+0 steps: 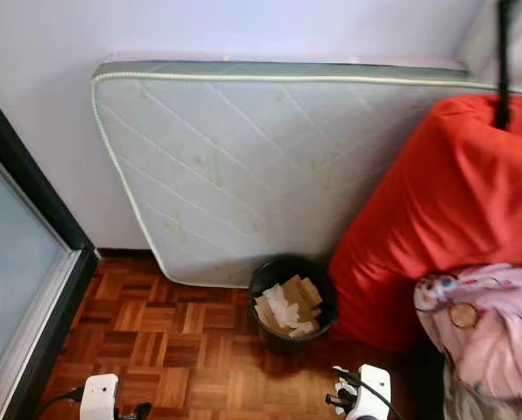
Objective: Clean up the room
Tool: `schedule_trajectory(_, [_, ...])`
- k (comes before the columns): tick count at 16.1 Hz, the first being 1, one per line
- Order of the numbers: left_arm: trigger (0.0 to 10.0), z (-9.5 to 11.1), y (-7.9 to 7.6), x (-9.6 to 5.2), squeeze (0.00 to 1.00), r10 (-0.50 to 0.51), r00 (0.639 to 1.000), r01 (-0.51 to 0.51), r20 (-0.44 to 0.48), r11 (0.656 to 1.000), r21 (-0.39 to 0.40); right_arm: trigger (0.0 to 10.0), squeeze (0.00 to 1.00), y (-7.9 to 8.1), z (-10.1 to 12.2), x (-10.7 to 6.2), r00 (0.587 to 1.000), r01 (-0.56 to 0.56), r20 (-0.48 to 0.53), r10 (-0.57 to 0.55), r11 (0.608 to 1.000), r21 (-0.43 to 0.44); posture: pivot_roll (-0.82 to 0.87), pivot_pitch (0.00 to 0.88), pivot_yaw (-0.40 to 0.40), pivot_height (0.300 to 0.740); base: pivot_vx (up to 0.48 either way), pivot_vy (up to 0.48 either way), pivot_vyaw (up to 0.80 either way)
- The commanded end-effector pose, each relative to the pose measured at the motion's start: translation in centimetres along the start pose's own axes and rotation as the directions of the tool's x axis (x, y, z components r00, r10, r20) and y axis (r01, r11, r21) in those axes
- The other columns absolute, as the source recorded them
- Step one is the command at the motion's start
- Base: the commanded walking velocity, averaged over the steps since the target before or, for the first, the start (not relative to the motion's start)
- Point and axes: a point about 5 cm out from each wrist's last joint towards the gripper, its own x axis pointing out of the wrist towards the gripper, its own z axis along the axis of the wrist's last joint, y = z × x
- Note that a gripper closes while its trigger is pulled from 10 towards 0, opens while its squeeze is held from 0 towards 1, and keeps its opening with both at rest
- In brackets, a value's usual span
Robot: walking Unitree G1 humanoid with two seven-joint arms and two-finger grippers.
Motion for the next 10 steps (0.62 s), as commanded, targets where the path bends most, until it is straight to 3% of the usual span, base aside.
schedule_trajectory(1, [10.0,-0.28,0.02,-0.08,0.0,-0.006,1.0,0.006,-0.007,1.0,-0.001,10.0,0.0,-0.05,0.01,-0.01,1.0,0.006,0.001,-0.006,1.0,0.003,-0.08,0.081,-0.032,0.74,0.27,0.0,0.0])
schedule_trajectory(10, [10.0,-0.38,-0.13,-0.1,0.0,-0.008,1.0,0.008,-0.008,1.0,-0.004,10.0,0.0,0.02,-0.09,-0.01,1.0,0.0,-0.006,0.0,1.0,-0.002,-0.09,0.081,-0.036,0.74,0.27,0.0,0.0])
